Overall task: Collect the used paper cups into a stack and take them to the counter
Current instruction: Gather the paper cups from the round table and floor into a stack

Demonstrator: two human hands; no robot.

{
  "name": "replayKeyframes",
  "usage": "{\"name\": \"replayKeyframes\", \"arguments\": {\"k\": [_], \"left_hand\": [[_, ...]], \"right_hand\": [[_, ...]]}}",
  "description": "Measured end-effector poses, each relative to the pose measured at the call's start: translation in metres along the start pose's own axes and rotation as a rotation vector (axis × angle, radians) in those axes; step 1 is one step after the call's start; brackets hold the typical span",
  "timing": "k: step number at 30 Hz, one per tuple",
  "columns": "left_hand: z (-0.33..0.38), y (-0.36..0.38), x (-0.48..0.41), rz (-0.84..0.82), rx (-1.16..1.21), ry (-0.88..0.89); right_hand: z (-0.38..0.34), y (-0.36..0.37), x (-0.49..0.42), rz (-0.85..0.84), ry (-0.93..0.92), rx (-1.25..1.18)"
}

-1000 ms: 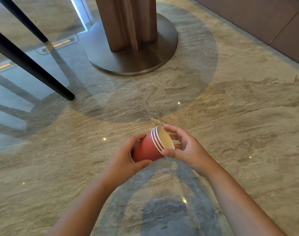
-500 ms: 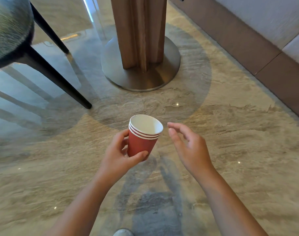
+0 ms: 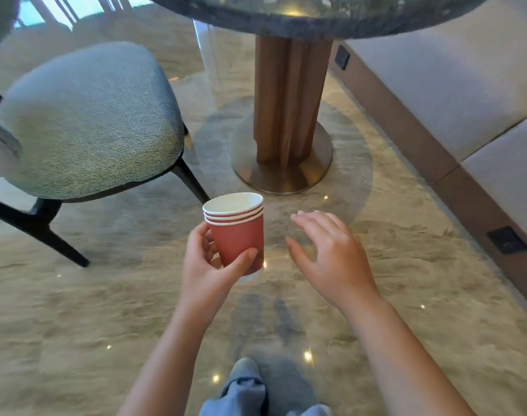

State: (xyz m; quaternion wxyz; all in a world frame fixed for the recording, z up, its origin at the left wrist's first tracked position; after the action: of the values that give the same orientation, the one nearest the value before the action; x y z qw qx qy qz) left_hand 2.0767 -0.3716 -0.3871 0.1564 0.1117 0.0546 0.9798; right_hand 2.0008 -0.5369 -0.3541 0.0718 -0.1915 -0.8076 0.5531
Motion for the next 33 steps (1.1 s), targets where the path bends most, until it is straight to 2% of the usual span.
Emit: {"name": "replayKeyframes", "arguments": {"k": [8, 14, 22, 33], "left_hand": [[0.142, -0.01, 0.046, 0.002, 0.017, 0.026], [0.212, -0.013, 0.072, 0.042, 0.036, 0.04], [0.26, -0.021, 0.073, 0.124, 0.074, 0.032], [0.284, -0.036, 0.043, 0.046, 0.039, -0.033]], "right_hand": [[-0.079, -0.108, 0.006, -0.029, -0.004, 0.052], [-0.124, -0.168, 0.007, 0.001, 0.02, 0.012], [-0.159, -0.216, -0.014, -0.005, 0.024, -0.005], [-0.163, -0.25, -0.042, 0.0, 0.093, 0.082]]}}
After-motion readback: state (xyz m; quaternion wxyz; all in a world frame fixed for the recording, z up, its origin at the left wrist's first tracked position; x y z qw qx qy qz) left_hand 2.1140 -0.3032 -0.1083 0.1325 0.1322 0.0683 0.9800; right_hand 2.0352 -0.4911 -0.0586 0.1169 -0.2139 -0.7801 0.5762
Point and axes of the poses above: each hand's wrist, its own x-axis away from the middle knuckle, its own y-axis out of the palm, z = x × y, the point moved 2 cm from there along -x, towards the middle knuckle, and after that the axes turned 12 degrees about x, right-handed, at the moved point
